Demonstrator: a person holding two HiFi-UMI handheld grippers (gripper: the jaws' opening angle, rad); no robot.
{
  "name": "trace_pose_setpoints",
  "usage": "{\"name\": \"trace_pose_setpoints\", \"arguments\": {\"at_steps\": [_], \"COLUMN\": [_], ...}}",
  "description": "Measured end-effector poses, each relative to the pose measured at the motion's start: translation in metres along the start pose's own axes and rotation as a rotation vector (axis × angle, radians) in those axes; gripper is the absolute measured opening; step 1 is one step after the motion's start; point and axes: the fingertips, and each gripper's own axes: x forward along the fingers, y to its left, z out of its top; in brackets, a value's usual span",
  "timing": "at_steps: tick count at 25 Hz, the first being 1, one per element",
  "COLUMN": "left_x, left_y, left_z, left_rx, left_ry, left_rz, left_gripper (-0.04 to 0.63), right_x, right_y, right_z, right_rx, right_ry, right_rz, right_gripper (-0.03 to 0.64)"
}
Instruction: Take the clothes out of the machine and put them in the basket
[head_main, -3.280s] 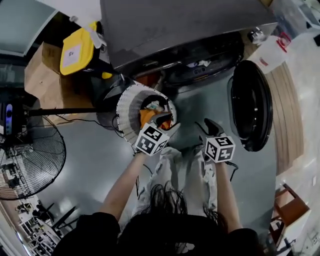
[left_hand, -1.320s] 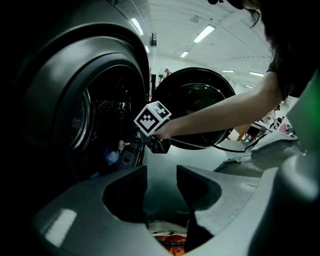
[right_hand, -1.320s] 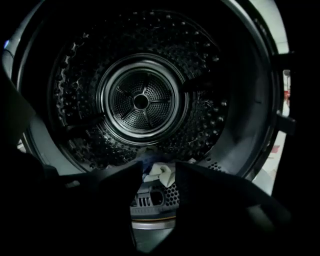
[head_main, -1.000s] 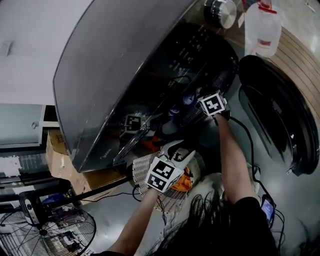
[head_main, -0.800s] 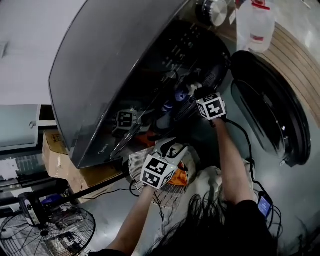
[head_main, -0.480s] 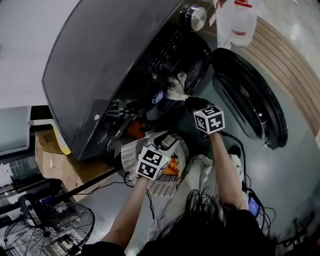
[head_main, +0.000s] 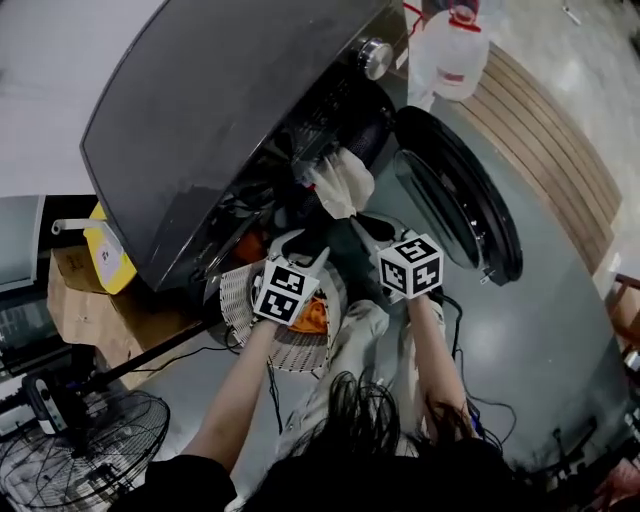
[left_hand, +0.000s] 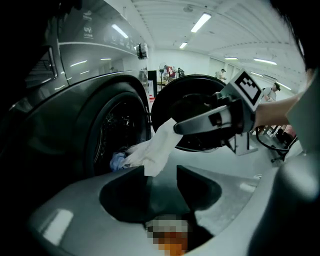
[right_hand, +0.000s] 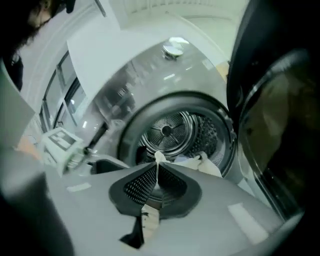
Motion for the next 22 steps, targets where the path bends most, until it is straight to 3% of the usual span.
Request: {"name": "trace_pose_setpoints", "arguments": {"at_steps": [2, 6, 10, 14, 18, 20, 22], "left_x": [0.0, 0.003, 0.008, 0.02, 0.033, 0.035, 0.033], "left_y": [-0.001, -0.006, -0.014, -0.028, -0.03, -0.029, -0.027], "left_z": [0.004, 0.012, 0.025, 0.039, 0.048, 0.054, 0.061], "left_rx": [0.013, 0.104, 0.165, 0.137, 0.046, -0.015, -0.087], "left_ry": [0.001, 0.024, 0.014, -0.014, -0.047, -0.08, -0.132], "left_rz": [0.003, 0.021, 0.028, 0.019, 0.035, 0.057, 0.076], "left_gripper": [0.194, 0.289, 0.321, 0.321, 0.314, 0.203, 0.006], "right_x": [-0.016, -0.05, -0.079, -0.108, -0.137, -0.15, -0.161], "right_y": [0.017, 0.048, 0.077, 0.1, 0.108, 0.108, 0.105], "right_z": [0.011, 0.035, 0.055, 0.074, 0.095, 0.105, 0.109], "right_rx": [-0.008, -0.019, -0.025, -0.018, -0.009, -0.019, -0.044], "right_ry": [-0.011, -0.035, -0.052, -0.071, -0.103, -0.11, -0.096], "right_rz": [0.027, 0.081, 0.136, 0.198, 0.23, 0.243, 0.248], "right_gripper": [0.034, 0.034, 0.034, 0.034, 0.034, 0.034, 0.034]}}
